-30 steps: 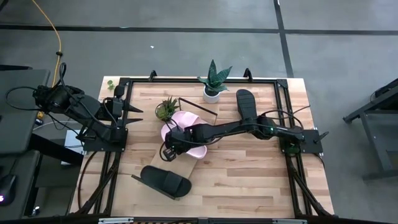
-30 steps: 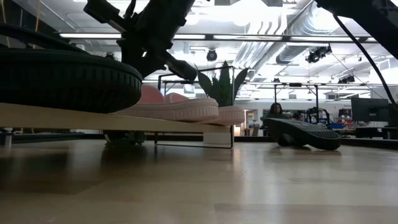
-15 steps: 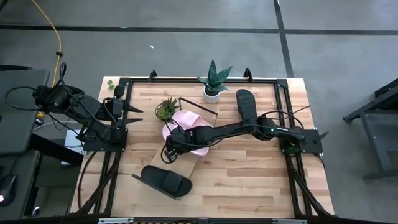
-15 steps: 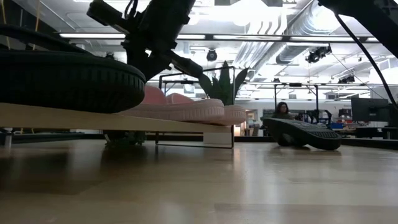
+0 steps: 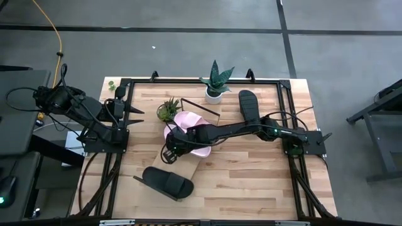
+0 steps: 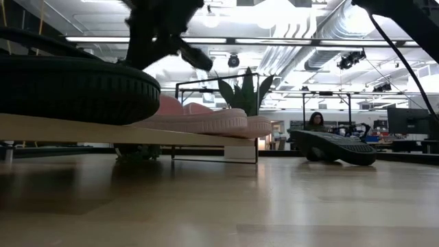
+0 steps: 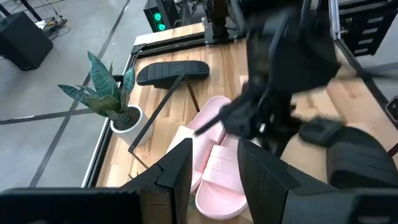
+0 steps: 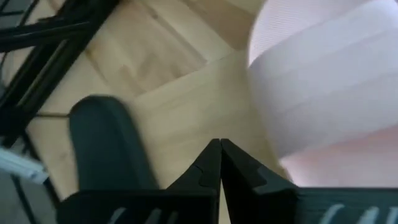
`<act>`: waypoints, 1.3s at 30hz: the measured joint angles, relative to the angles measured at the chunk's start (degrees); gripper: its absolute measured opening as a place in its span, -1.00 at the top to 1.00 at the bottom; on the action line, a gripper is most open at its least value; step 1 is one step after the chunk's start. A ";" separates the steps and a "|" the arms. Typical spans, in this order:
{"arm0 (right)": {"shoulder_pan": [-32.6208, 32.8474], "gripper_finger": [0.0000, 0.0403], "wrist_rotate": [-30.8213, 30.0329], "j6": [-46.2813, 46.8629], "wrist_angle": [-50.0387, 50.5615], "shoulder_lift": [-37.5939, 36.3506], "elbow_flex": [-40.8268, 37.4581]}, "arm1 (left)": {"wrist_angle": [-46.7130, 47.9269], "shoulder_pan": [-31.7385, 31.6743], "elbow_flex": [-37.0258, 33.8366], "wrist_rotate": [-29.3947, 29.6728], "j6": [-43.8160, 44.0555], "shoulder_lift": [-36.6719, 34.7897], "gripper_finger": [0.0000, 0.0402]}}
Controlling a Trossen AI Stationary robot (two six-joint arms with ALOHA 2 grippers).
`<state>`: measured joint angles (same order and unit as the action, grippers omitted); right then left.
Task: Pick and place slides into the shelf
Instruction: Put the black slide on the shelf
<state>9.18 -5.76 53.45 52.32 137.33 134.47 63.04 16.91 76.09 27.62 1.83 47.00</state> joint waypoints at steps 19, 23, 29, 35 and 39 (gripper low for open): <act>11.02 0.23 -25.25 25.59 36.82 -19.35 -2.99 | 1.22 -0.02 0.02 0.87 0.02 0.04 0.43; 8.79 0.17 -26.03 27.21 37.30 -24.56 -8.02 | 1.41 0.00 0.02 3.03 -0.02 0.00 0.43; 5.41 0.16 -24.37 26.23 38.15 -36.55 -22.77 | 1.78 -0.02 0.02 5.11 0.00 -0.02 0.43; 1.35 0.16 -19.78 26.39 37.68 -53.93 -43.65 | 1.90 -0.02 0.02 5.40 1.12 -0.02 0.43; -0.95 0.16 -18.35 30.46 33.91 -66.01 -58.08 | 1.89 -0.01 0.02 6.13 3.34 -0.01 0.43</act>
<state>8.23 -24.11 83.91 86.24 71.32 76.40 64.94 16.90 76.12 33.75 5.16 46.99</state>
